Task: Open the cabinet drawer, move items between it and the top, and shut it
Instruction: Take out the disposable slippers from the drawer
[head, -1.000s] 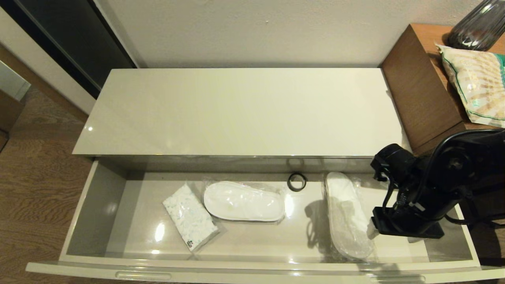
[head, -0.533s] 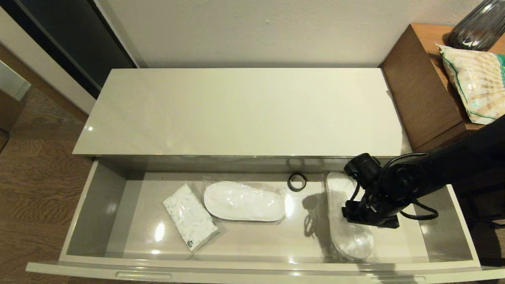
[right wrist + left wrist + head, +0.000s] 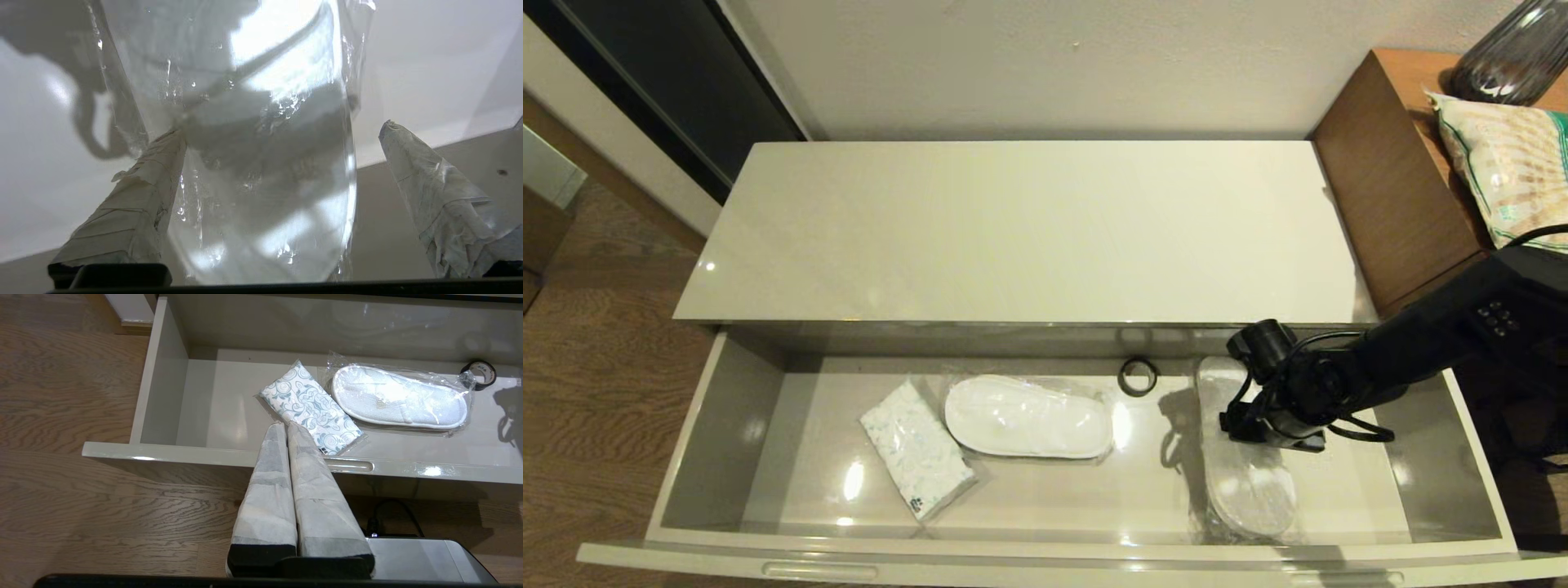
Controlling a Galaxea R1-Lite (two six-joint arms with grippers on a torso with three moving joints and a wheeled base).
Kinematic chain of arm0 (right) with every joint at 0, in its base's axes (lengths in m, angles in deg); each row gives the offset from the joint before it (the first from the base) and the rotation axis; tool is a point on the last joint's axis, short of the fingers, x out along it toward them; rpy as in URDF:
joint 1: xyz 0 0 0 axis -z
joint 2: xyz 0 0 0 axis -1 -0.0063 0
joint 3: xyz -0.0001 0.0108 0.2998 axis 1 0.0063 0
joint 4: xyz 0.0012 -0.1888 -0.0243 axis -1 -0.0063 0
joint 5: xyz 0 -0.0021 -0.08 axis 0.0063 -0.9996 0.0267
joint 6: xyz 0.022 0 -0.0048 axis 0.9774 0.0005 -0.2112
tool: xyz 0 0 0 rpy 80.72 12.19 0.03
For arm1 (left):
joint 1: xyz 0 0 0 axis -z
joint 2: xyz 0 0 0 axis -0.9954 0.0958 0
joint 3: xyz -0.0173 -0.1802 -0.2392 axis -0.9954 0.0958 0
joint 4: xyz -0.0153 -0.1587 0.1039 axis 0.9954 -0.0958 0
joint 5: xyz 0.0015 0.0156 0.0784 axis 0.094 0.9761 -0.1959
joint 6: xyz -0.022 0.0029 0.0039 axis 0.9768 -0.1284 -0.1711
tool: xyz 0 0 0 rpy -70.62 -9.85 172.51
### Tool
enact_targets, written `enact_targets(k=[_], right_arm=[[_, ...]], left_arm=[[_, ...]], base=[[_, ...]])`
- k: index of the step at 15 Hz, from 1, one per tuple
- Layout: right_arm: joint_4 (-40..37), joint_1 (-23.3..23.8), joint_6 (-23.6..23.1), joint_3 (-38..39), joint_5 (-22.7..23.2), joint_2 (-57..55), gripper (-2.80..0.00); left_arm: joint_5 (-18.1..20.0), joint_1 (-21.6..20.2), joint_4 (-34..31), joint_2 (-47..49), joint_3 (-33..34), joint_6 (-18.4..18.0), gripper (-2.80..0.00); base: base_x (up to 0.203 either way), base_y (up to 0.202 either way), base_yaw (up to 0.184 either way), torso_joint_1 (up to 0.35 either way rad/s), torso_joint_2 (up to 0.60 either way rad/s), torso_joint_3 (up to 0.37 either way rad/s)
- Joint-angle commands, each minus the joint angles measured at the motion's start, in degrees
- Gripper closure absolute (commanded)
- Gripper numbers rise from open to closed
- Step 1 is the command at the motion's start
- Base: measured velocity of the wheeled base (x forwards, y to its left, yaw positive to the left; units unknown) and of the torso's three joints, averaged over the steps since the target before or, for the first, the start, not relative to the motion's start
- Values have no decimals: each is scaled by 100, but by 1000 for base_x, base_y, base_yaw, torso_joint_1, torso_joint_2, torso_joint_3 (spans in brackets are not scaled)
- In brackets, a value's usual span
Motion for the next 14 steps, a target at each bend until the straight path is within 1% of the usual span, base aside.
enact_targets(k=[1, 2, 5, 6, 8, 12, 14], right_arm=[[179, 9, -24, 206, -27, -103, -280], [224, 8, -21, 257, -22, -99, -280], [574, -27, -12, 784, -22, -116, -280], [618, -37, -16, 806, -23, -119, -280], [1130, -68, -22, 1140, -39, -287, -280], [1874, -91, -34, 1237, -56, -807, -280], [2064, -130, -35, 1284, -66, -920, -280]], left_arm=[[-4, 0, -2, -9, 0, 2, 0], [-4, 0, -2, -9, 0, 2, 0], [-4, 0, -2, -9, 0, 2, 0], [-4, 0, -2, -9, 0, 2, 0], [-4, 0, -2, -9, 0, 2, 0], [-4, 0, -2, -9, 0, 2, 0], [-4, 0, -2, -9, 0, 2, 0]], base=[[0, 0, 0, 0, 0, 0], [0, 0, 0, 0, 0, 0], [0, 0, 0, 0, 0, 0], [0, 0, 0, 0, 0, 0], [0, 0, 0, 0, 0, 0], [0, 0, 0, 0, 0, 0], [0, 0, 0, 0, 0, 0]])
